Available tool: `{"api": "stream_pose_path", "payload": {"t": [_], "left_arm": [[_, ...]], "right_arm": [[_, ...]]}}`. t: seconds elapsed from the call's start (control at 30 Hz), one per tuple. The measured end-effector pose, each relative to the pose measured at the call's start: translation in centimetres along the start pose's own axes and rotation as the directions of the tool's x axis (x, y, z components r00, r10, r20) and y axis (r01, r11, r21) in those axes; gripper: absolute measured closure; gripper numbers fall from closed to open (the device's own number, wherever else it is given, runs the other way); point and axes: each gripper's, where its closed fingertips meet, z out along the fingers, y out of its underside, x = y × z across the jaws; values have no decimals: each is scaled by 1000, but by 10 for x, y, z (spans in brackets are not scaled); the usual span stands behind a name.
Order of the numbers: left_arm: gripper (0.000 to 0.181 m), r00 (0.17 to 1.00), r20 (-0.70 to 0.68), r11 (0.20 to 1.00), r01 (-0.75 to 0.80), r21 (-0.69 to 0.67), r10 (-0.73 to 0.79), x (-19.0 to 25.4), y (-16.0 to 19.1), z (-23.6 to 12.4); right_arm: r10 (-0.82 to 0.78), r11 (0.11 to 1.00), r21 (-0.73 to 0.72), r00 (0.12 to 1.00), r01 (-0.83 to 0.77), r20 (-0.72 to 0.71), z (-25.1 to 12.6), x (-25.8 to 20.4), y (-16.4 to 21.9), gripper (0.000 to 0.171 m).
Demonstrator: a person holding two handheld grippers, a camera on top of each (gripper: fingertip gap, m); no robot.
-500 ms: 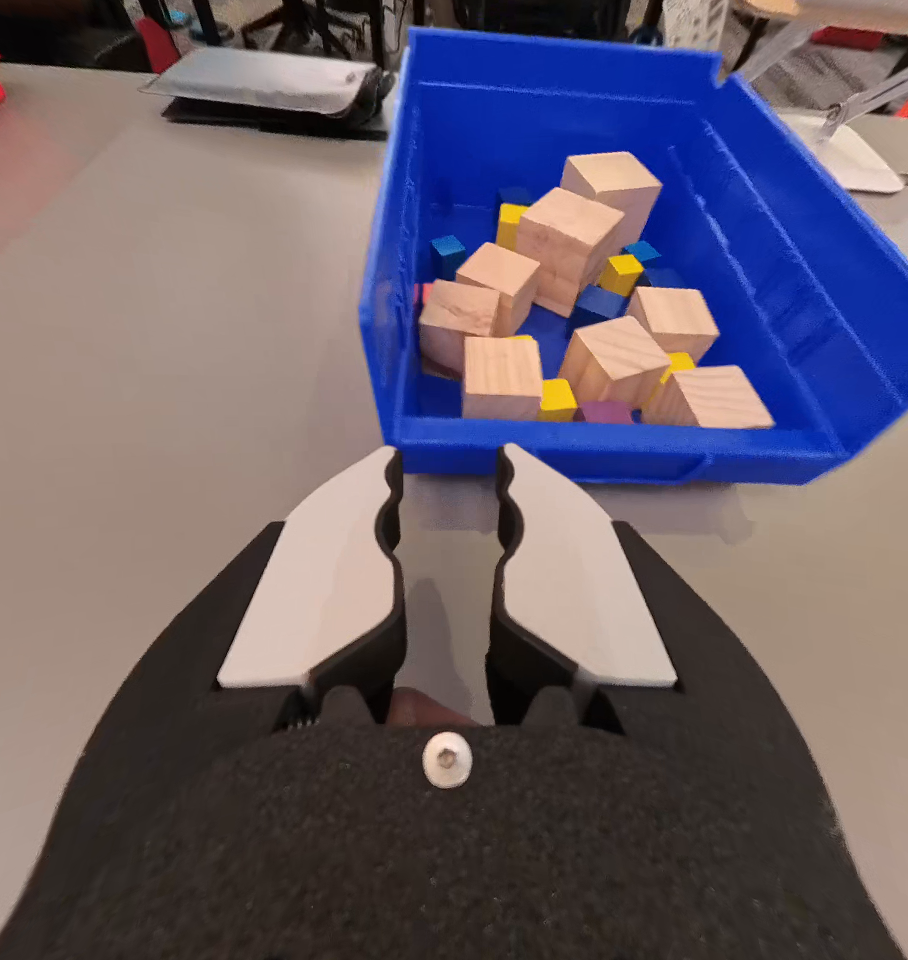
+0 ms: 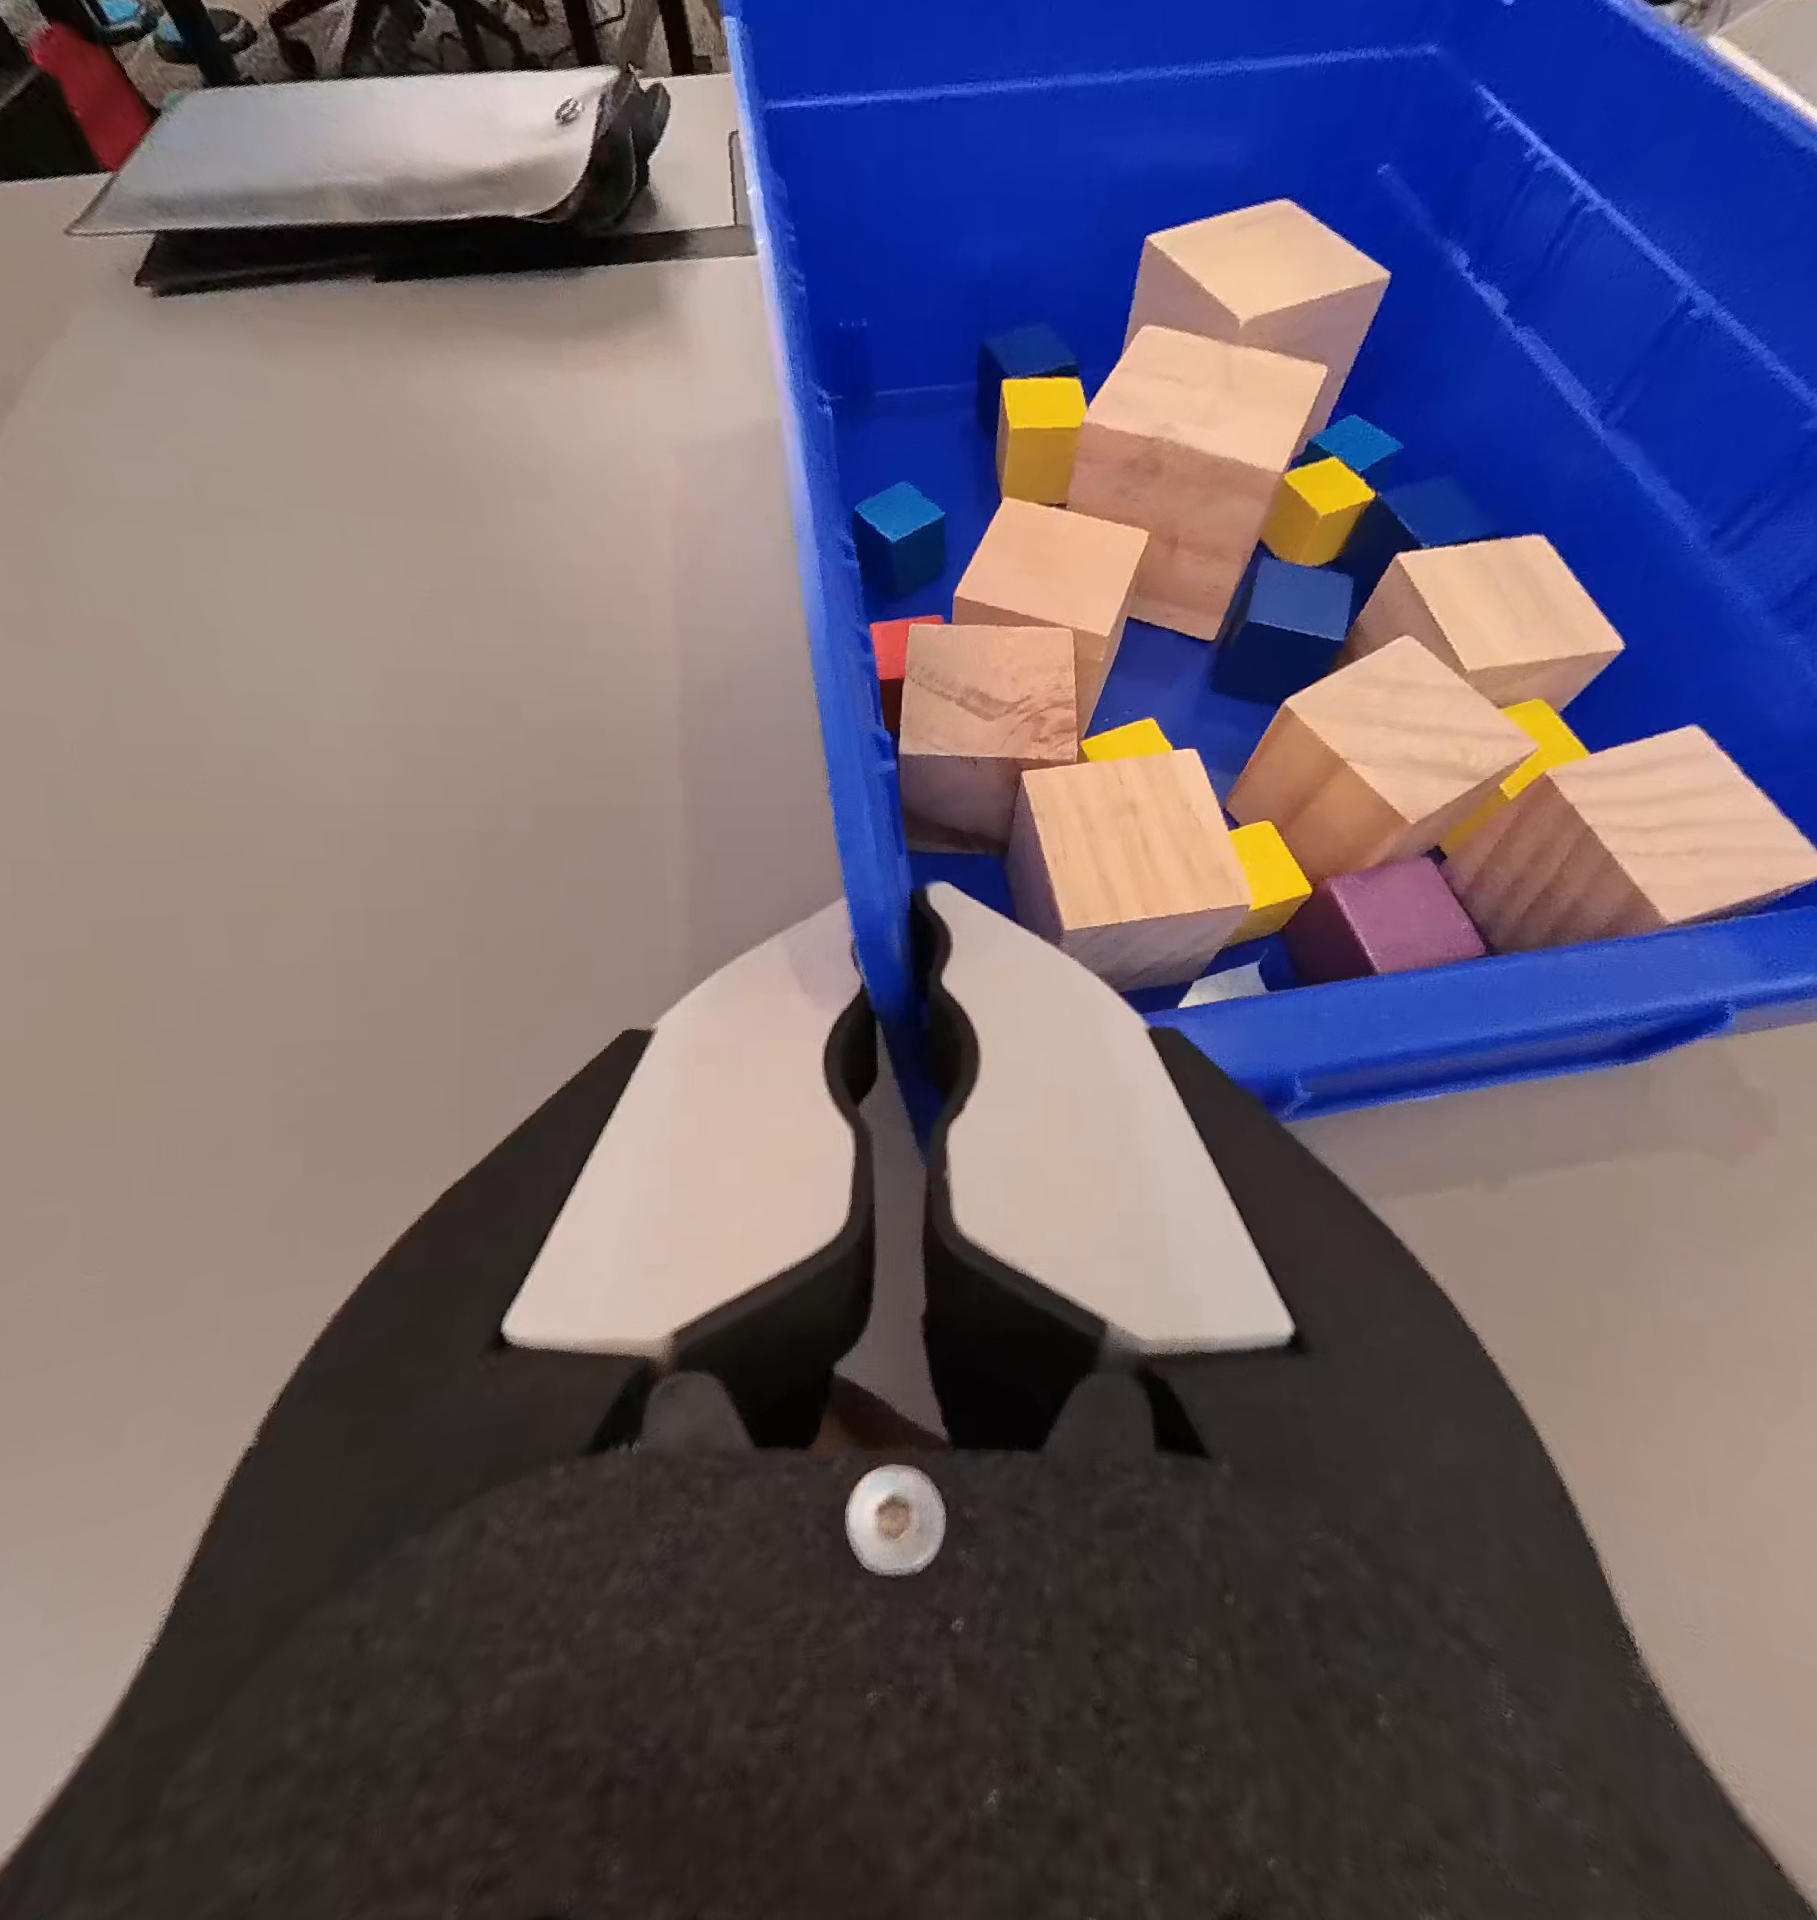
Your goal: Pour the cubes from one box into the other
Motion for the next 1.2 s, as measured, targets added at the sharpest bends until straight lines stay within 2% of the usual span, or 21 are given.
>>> {"api": "stream_pose_path", "payload": {"t": [0.17,0.3,0.37,0.5,0.6,0.7,0.77,0.83,0.87,0.93,1.0,1.07,1.2], "left_arm": [[177,999,-35,999,-32,5,32,19,7,-12],[178,994,-111,1000,-18,10,19,44,12,-22],[178,987,-157,1000,-22,12,23,60,14,-26],[178,969,-239,998,-67,6,67,96,17,-32],[178,960,-272,998,-66,0,63,120,17,-32],[178,954,-291,998,-70,-6,65,138,16,-31],[178,955,-290,998,-69,-9,64,146,15,-31],[179,955,-288,997,-79,-12,72,149,15,-31],[179,955,-287,997,-81,-14,73,151,16,-32],[179,958,-279,996,-82,-22,73,155,16,-33],[179,958,-275,996,-88,-18,79,165,11,-35],[179,955,-262,990,-138,20,139,178,-6,-39],[179,941,-264,977,-194,87,211,216,-61,-41]], "right_arm": [[-206,960,-142,951,242,233,22,-75,-27,144],[-330,920,-77,866,384,376,51,-128,-84,145],[-416,867,-85,807,491,419,76,-149,-106,144],[-529,675,-189,646,714,551,145,-186,-119,144],[-490,527,-291,566,798,663,191,-199,-111,144],[-418,385,-406,549,828,723,220,-196,-91,142],[-363,311,-479,568,821,739,233,-190,-71,142],[-357,206,-531,568,822,742,239,-176,-53,155],[-319,200,-520,557,831,767,236,-179,-49,168],[-352,197,-478,517,856,780,235,-178,-53,168],[-380,220,-467,516,857,768,230,-173,-60,168],[-384,240,-470,528,849,757,217,-158,-72,169],[-399,346,-495,603,797,691,188,-112,-118,168]]}}
